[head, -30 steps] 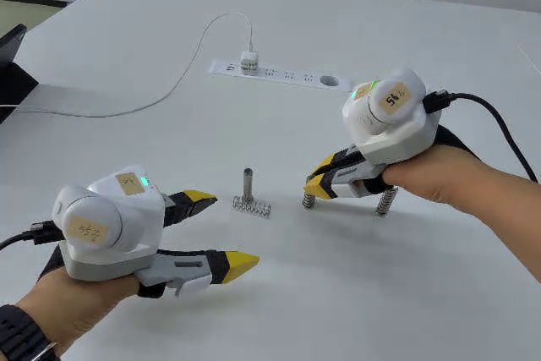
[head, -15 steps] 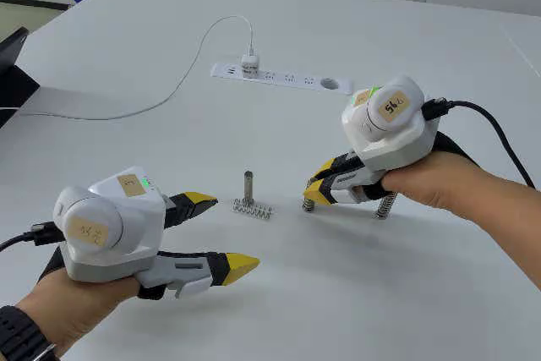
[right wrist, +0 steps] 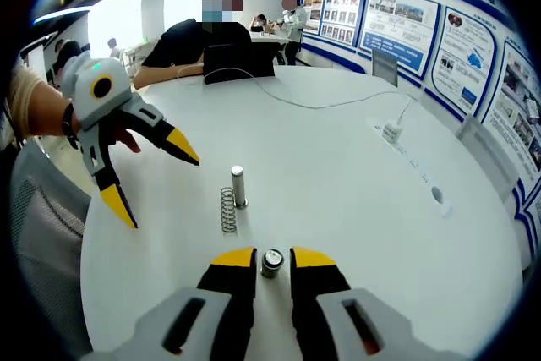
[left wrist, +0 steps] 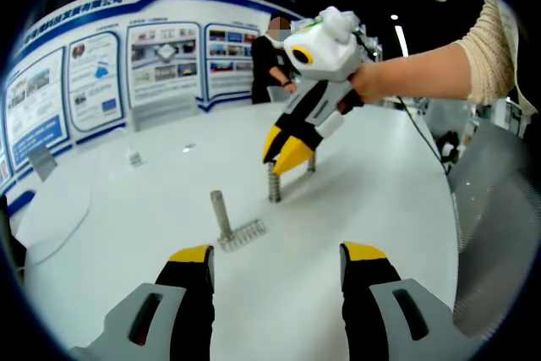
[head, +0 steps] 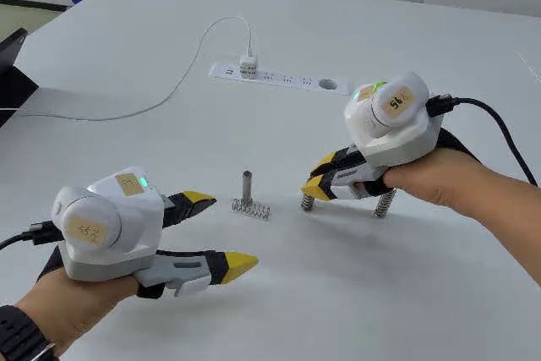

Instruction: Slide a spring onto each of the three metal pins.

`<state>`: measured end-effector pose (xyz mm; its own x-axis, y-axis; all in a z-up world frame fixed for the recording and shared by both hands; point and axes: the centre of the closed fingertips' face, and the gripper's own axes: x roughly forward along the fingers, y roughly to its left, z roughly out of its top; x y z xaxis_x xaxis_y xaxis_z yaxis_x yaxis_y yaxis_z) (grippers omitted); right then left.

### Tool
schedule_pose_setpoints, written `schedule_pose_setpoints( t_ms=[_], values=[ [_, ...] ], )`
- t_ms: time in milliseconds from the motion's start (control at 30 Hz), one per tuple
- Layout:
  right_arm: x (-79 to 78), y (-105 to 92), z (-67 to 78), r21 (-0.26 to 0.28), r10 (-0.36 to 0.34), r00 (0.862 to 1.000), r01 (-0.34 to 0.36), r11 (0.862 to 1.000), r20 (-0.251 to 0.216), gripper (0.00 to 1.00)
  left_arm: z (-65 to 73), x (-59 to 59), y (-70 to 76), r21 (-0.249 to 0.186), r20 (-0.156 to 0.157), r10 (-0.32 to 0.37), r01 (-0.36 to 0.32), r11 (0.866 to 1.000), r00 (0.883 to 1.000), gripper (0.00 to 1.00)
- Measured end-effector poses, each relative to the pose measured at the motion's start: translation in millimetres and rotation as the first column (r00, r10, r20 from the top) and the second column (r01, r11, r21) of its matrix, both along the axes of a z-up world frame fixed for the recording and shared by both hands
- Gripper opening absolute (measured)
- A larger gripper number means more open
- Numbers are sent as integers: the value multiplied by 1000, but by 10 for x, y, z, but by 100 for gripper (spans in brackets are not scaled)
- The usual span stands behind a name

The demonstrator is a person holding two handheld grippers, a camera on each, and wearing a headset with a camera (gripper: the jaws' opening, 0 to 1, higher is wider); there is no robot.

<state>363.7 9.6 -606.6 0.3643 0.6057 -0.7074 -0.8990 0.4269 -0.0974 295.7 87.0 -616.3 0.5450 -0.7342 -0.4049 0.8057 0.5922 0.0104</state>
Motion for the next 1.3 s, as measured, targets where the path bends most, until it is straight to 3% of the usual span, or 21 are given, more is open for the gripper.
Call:
schedule_pose_setpoints(
  t_ms=[167, 633, 1300],
  values=[
    [-23, 68, 93, 11, 17, 1000, -17, 1000, 21, 17, -8, 0, 4, 2, -1, 0, 0, 1000, 1000, 61],
    [-104, 332, 144, 24, 76, 996, -77, 997, 42, 17, -5, -1, 37, 3, 1, 5, -5, 1000, 1000, 61],
    [-195, 519, -148, -14, 135, 991, -135, 991, -5, 17, -26, 0, 86, 4, -5, 19, -19, 1000, 1000, 60]
  ],
)
